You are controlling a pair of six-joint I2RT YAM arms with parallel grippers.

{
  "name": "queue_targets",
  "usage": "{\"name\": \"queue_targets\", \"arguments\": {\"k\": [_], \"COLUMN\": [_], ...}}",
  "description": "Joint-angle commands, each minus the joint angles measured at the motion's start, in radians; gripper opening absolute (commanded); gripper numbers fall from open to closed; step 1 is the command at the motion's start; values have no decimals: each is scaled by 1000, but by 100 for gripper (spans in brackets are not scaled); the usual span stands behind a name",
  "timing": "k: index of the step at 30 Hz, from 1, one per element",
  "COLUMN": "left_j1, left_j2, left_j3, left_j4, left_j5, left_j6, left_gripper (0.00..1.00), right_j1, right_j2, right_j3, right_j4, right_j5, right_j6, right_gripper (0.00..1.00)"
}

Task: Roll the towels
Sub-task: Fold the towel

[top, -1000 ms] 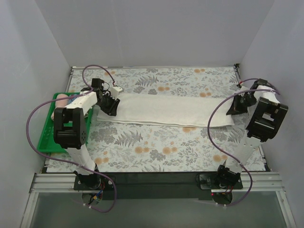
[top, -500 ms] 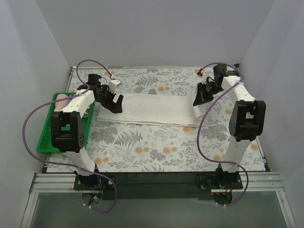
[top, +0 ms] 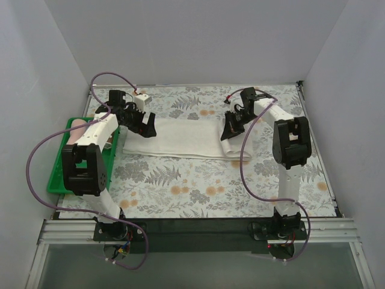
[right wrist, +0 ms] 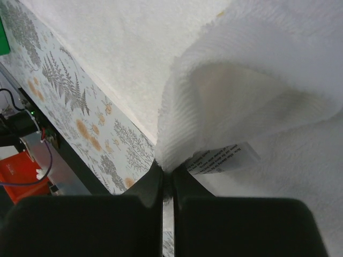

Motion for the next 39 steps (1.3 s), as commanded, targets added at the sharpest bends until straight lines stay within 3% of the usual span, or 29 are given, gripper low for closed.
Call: {"name": "queue_targets", "arguments": {"k": [1,20,25,27,30,32,35,37,39], "left_j1": [6,6,6,6,7,6,6,6,6], "left_j2": [-51,-30,-33,-31,-36,-47,-59,-62,-62], "left_j3": [-8,-20,-17,-14,-18,-25,-37,-45,-55], "left_j4": [17,22,26,28,40,52,57,60,62], "left_j5": [-13,-31,-39,-41,-39,-37,-31,-27,-21], "left_j6": [-16,-14,-17,-22,-33,-34,-22,-10,-8], "left_gripper": [91,91,91,91,92,91,92,91,91], "right_j1": [38,110,130,130,129,118,94,54,11], "right_j2": [7,122,101,81,53,40,4,-19,-34], "right_j3": [66,126,126,149,190,209,198,175,149], "right_j4": [79,141,142,144,150,153,150,147,144], "right_j5": [-58,-88,-160,-169,-190,-219,-235,-196,-157], "right_j6": [88,146,132,129,125,109,86,66,36], "right_gripper": [1,3,42,50,54,54,47,26,14]}}
